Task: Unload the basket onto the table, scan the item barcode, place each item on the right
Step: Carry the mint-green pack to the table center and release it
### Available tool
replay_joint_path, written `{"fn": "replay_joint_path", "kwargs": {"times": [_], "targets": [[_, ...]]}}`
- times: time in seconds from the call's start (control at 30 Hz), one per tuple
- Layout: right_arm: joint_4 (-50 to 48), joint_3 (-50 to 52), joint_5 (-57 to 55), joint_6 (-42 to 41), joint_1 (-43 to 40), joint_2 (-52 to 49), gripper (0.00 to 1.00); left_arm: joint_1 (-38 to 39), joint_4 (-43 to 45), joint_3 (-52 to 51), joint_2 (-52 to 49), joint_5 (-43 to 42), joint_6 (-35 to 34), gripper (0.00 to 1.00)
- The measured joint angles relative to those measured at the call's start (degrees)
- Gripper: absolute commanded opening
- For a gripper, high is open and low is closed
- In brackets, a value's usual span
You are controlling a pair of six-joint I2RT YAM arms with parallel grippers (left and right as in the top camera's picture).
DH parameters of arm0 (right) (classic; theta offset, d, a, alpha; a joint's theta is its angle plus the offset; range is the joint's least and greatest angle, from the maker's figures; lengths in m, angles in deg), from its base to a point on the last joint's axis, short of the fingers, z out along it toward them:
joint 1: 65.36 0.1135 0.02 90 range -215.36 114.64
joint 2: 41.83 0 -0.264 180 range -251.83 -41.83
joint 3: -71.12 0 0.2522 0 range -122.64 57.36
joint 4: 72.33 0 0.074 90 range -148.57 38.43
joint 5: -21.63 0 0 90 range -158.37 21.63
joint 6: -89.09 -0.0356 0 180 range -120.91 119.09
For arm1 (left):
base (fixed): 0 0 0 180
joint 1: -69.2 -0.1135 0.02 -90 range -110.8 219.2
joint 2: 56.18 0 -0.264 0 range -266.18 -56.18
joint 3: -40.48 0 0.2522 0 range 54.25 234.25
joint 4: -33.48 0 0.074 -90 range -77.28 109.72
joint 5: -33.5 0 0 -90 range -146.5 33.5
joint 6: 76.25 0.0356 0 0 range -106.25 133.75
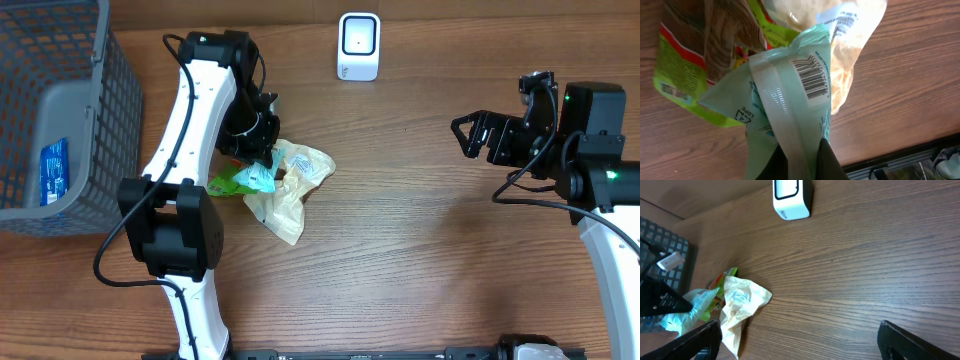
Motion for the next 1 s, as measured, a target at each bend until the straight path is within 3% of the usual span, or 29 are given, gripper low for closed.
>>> {"fn": "replay_joint_path", "kwargs": {"times": [0.03,0.17,0.23,0.47,0.8,1.0], "targets": [[0.07,0.0,-0.04,0.0,0.0,0.02,1.0,0.15,-0.02,-0.37,0.0,0.02,0.0,0.09],[0.17,0.0,0.02,0.02,0.0,0.02,1.0,1.16,-0.07,-0.85,0.0,0.28,1.05,0.46],[0.17,0.0,0.2,0.02,0.0,0.02,1.0,1.7,0.0,-0.9,0.0,0.26,1.18,0.56],[0.13,-0.02,0.35,0.0,0.0,0.0,1.0,2.23,-0.9,1.29,-0.11,0.26,1.25,0.55],[0.57,0.0,0.37,0.02,0.0,0.02,1.0,0.24,-3.45,34.58,1.27,3.08,-1.6,0.61],[1.44,0.0,0.37,0.02,0.0,0.0,1.0,-12.39,-3.54,38.12,13.2,7.13,-4.48,0.59]]}}
